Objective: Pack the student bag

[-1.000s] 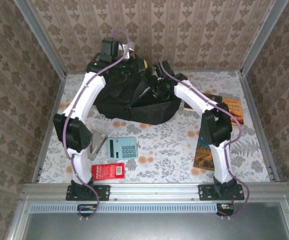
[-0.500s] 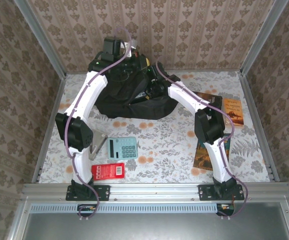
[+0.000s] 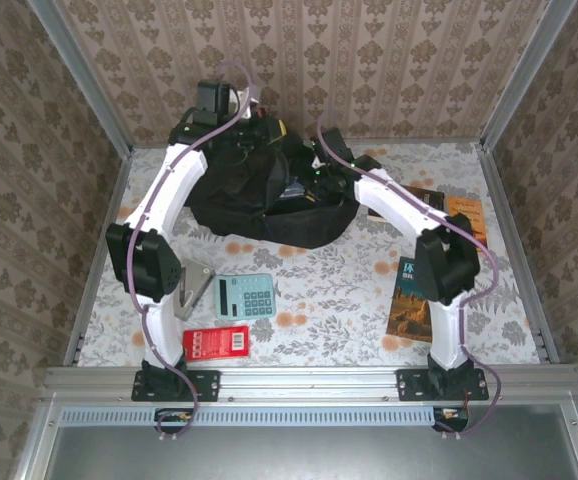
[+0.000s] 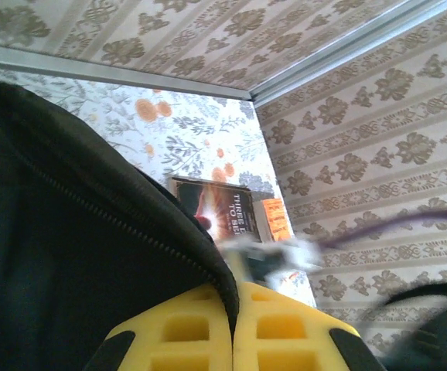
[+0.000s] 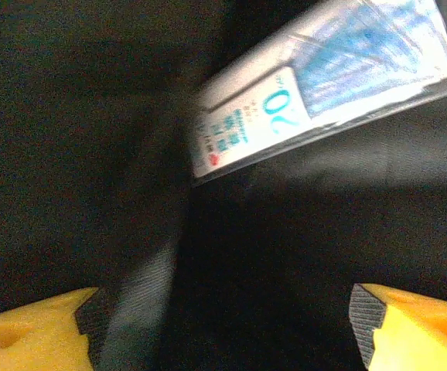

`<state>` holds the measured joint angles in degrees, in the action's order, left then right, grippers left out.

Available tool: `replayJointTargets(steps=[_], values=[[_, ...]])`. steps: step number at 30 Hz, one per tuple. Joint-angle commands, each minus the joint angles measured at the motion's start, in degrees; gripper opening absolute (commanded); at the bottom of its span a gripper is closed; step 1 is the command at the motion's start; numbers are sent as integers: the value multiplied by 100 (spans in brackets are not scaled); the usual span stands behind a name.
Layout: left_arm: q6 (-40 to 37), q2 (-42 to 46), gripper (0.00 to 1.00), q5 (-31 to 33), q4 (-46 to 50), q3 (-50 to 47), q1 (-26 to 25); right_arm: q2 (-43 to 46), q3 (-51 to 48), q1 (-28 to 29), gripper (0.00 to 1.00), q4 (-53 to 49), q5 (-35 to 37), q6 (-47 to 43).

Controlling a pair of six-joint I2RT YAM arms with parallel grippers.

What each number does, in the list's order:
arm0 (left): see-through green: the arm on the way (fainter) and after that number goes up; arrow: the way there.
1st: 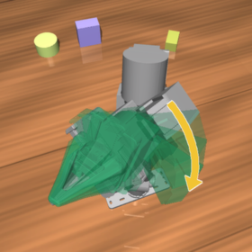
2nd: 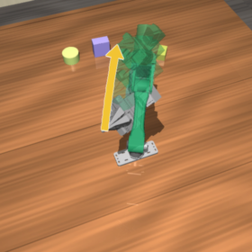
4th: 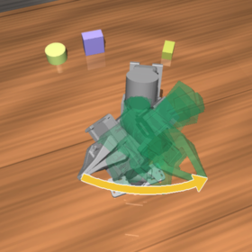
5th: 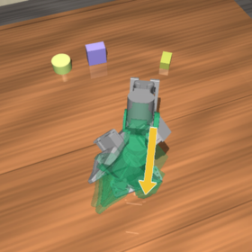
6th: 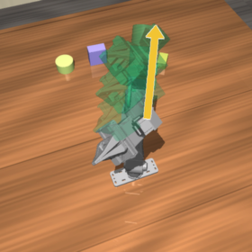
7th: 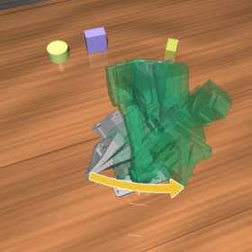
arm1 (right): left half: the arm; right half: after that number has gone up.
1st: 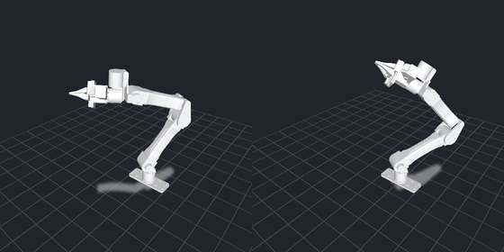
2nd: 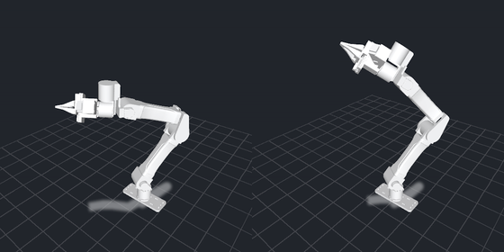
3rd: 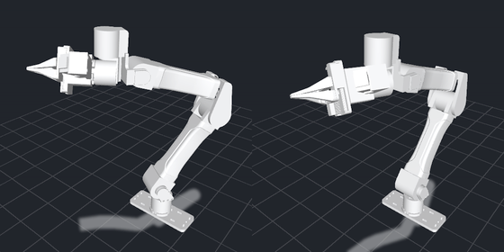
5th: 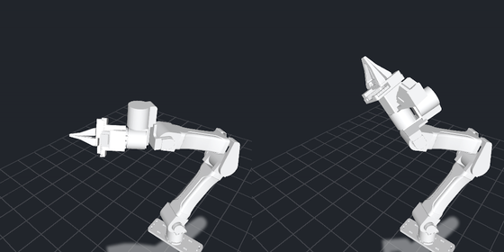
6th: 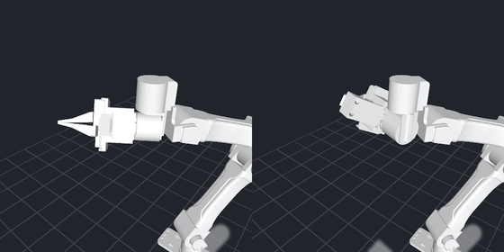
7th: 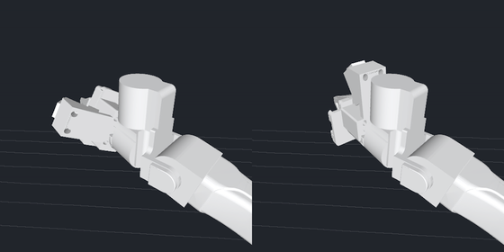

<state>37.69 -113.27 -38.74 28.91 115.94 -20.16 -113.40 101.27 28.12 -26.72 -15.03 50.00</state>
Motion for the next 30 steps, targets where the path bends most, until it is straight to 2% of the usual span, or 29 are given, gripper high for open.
replayJointTargets(steps=[1,5,11,14,17,22,25,30], values=[[-91,324,1,7,-448,-98,60,843,-470,9,87,193,149,-746],[-217,142,1,42,-389,49,90,1676,-1403,-32,88,355,490,-921],[-409,-514,2,155,186,1019,112,2626,-2428,-38,88,43,922,-1245],[-539,-713,5,552,357,1257,123,3023,-2924,-43,88,-24,1076,-1341],[-616,-905,6,575,542,1403,144,3332,-3334,-52,88,-56,1153,-1408],[-618,-925,13,394,530,1164,59,3852,-3696,-69,88,-249,1409,-1654],[-623,-951,23,415,617,1159,48,4006,-3801,-85,89,-294,1498,-1708],[-596,-832,35,454,709,1215,74,4058,-3834,-100,90,-376,1596,-1713]])
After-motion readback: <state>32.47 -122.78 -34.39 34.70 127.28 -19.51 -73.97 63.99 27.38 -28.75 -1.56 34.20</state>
